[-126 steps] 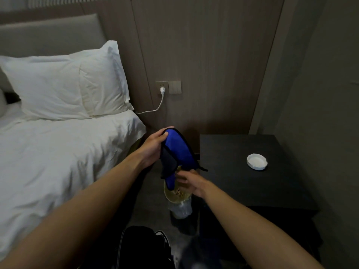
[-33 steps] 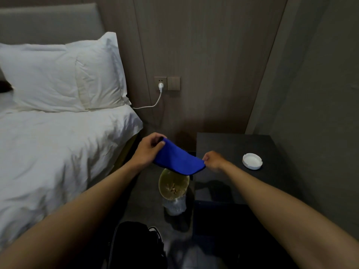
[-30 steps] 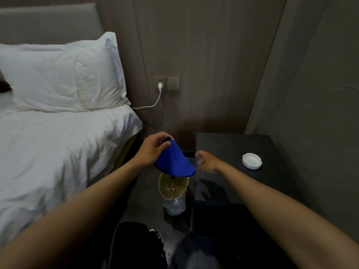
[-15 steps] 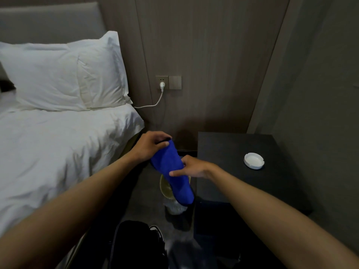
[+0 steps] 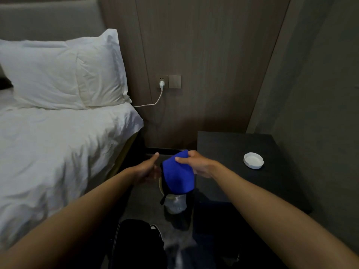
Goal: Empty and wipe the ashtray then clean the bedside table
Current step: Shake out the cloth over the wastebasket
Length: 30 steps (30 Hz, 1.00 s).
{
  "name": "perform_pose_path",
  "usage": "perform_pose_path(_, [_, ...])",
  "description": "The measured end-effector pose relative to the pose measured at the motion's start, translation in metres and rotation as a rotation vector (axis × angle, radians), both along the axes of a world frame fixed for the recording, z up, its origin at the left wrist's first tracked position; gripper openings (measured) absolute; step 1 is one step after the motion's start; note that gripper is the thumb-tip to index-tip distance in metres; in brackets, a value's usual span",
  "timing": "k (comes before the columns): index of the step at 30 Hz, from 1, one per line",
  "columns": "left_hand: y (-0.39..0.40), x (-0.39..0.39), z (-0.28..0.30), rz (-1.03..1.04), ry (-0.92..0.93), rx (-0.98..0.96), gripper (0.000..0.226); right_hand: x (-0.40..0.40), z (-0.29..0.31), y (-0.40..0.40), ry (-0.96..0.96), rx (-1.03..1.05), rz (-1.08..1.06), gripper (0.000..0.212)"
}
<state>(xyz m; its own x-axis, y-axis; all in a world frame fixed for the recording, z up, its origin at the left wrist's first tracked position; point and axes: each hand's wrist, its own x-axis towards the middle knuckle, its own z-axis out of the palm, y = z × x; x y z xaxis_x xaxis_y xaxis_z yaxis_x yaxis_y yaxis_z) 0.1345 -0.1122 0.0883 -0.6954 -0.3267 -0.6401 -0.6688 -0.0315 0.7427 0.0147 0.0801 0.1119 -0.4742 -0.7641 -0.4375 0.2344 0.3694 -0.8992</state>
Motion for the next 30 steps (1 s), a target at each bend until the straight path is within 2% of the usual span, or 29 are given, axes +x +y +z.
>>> perform_pose_path(2, [0.010, 0.005, -0.005, -0.060, -0.032, 0.218, 0.073, 0.000, 0.000, -0.001, -0.070, -0.034, -0.040, 0.044])
perform_pose_path(5, [0.016, -0.002, -0.011, -0.002, 0.149, 0.363, 0.060, 0.003, 0.003, -0.001, -0.154, -0.089, -0.086, 0.035])
perform_pose_path(6, [0.017, -0.004, -0.010, 0.033, 0.208, 0.356, 0.053, 0.003, 0.003, -0.001, -0.158, -0.092, -0.085, 0.033])
perform_pose_path(10, [0.017, -0.008, -0.008, 0.083, 0.344, 0.114, 0.033, 0.001, 0.004, -0.002, -0.134, -0.065, -0.144, 0.034])
perform_pose_path(13, [0.016, -0.010, -0.008, 0.204, 0.377, -0.044, 0.021, -0.001, 0.005, 0.002, -0.156, -0.078, -0.192, 0.030])
perform_pose_path(16, [0.017, -0.010, -0.008, 0.256, 0.396, -0.228, 0.022, -0.004, 0.004, 0.006, -0.073, -0.046, -0.212, 0.027])
perform_pose_path(18, [0.015, -0.009, -0.010, 0.235, 0.388, -0.333, 0.022, -0.005, 0.002, 0.007, -0.049, -0.033, -0.248, 0.034])
perform_pose_path(21, [0.011, -0.007, -0.013, 0.194, 0.388, -0.362, 0.020, -0.007, 0.001, 0.008, -0.039, -0.003, -0.293, 0.048])
perform_pose_path(26, [0.012, -0.006, -0.007, 0.174, 0.426, -0.291, 0.042, -0.010, -0.002, 0.009, 0.047, 0.029, -0.320, 0.053])
perform_pose_path(30, [0.008, -0.002, -0.005, -0.002, 0.437, -0.334, 0.041, -0.016, -0.008, 0.010, 0.321, 0.107, -0.224, 0.056])
